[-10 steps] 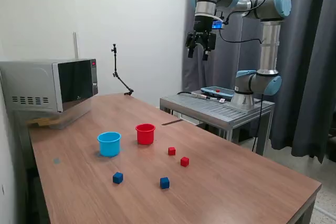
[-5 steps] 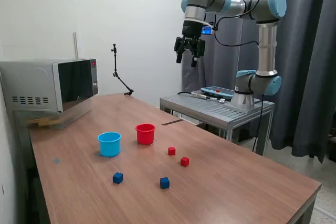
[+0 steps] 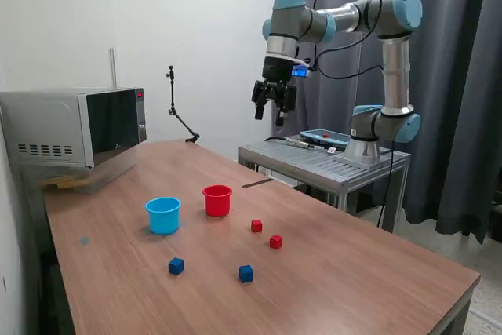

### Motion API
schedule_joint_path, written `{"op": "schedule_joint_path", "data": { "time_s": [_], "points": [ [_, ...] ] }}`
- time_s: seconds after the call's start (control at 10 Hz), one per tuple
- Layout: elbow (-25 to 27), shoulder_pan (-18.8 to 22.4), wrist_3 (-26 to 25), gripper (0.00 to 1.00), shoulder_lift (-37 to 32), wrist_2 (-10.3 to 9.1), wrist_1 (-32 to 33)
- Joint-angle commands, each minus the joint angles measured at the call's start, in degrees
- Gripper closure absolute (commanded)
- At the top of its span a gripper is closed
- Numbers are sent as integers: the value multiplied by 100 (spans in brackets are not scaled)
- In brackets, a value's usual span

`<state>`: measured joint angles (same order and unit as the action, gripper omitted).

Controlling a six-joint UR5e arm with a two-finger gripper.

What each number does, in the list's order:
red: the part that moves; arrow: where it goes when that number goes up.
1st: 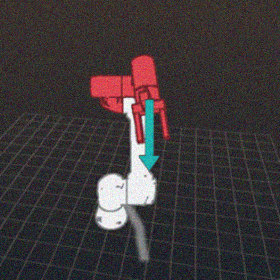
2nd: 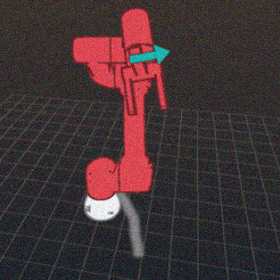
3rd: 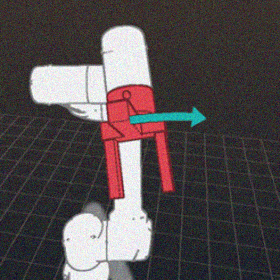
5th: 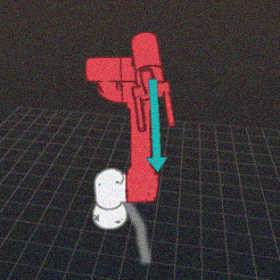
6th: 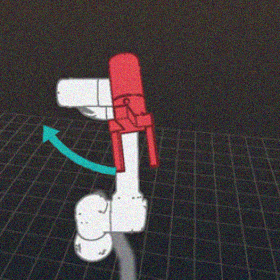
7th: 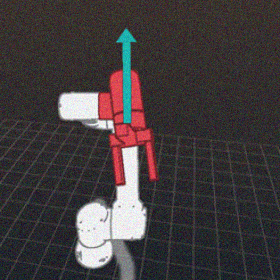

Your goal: Place red objects in the red bin, and blue objects in the blue bin.

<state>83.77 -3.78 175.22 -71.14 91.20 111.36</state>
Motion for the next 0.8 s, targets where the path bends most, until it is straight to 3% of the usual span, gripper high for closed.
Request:
{"op": "schedule_joint_path", "data": {
  "time_s": [0.0, 0.2, 0.7],
  "points": [
    [306, 0, -400, 0, 170, -155, 438],
    [507, 0, -489, 0, 179, -619, 579],
    [912, -210, -489, 0, 294, -630, 728]
  ]
}}
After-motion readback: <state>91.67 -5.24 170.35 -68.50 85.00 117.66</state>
